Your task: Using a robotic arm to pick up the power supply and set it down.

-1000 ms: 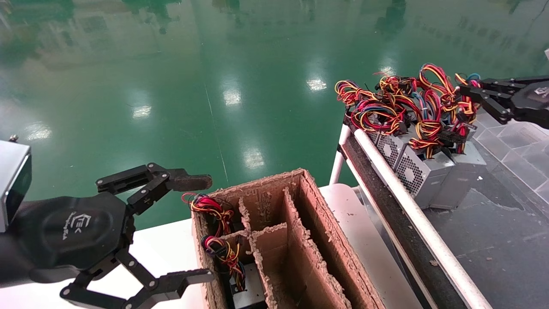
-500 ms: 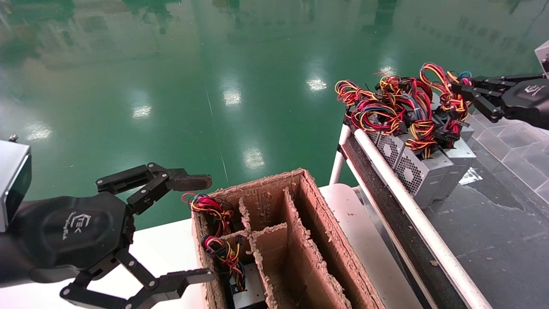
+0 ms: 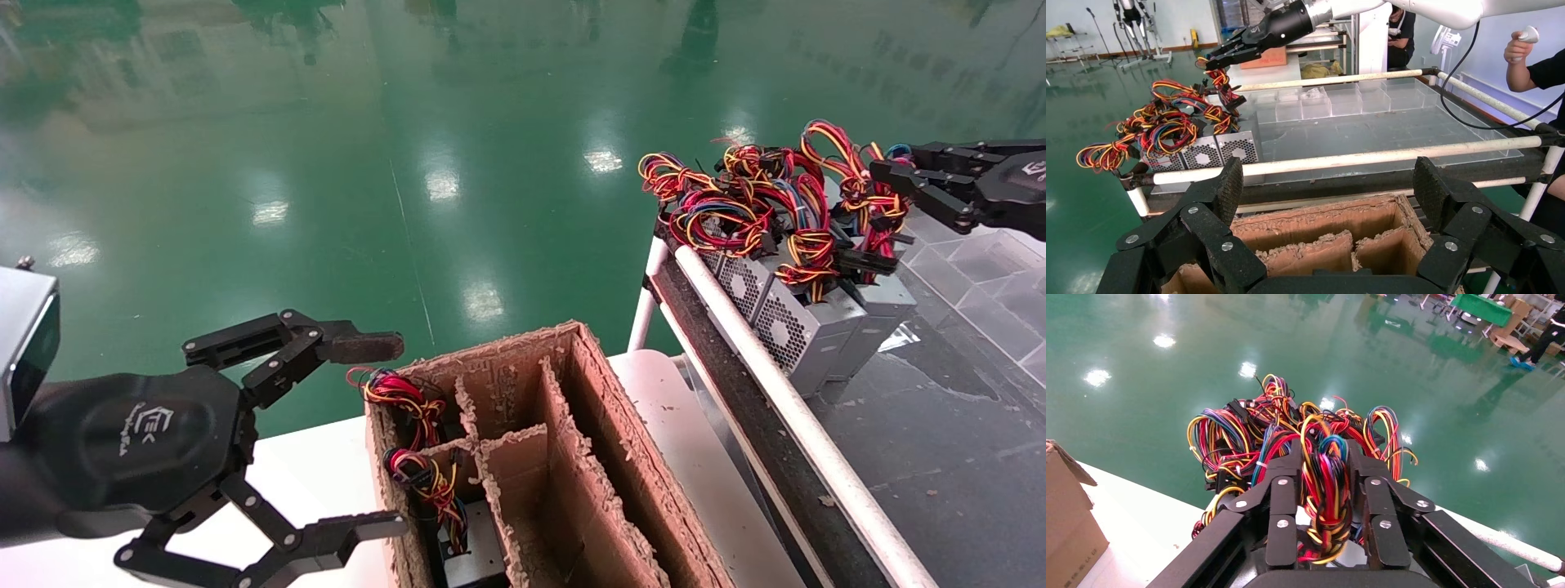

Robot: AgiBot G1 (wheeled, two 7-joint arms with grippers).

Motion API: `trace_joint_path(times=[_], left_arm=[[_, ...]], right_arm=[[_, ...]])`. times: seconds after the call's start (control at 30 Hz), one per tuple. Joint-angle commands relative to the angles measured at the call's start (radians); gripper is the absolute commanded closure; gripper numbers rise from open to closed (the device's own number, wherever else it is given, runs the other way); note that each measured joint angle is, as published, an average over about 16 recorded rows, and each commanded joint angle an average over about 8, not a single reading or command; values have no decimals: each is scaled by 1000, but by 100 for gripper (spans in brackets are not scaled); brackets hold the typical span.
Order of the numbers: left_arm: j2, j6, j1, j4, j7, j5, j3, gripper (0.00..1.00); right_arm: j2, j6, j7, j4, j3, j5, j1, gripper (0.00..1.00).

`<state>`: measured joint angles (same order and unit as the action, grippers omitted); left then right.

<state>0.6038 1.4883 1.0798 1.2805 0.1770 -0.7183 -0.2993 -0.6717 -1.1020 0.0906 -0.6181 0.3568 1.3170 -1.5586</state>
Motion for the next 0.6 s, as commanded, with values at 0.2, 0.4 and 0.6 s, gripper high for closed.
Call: trace_joint_path(times=[0.2, 0.4, 0.6], left_arm=[[0, 0, 0, 0, 0, 0, 0, 0], [0, 0, 0, 0, 0, 0, -1, 0], [-1, -1, 0, 0, -1, 1, -1, 0]], right_arm=[[9, -9, 6, 7, -13, -20, -5, 0], [19, -29, 17, 25, -59, -100, 13, 0], [33, -94, 46, 45, -120, -223, 44, 0]])
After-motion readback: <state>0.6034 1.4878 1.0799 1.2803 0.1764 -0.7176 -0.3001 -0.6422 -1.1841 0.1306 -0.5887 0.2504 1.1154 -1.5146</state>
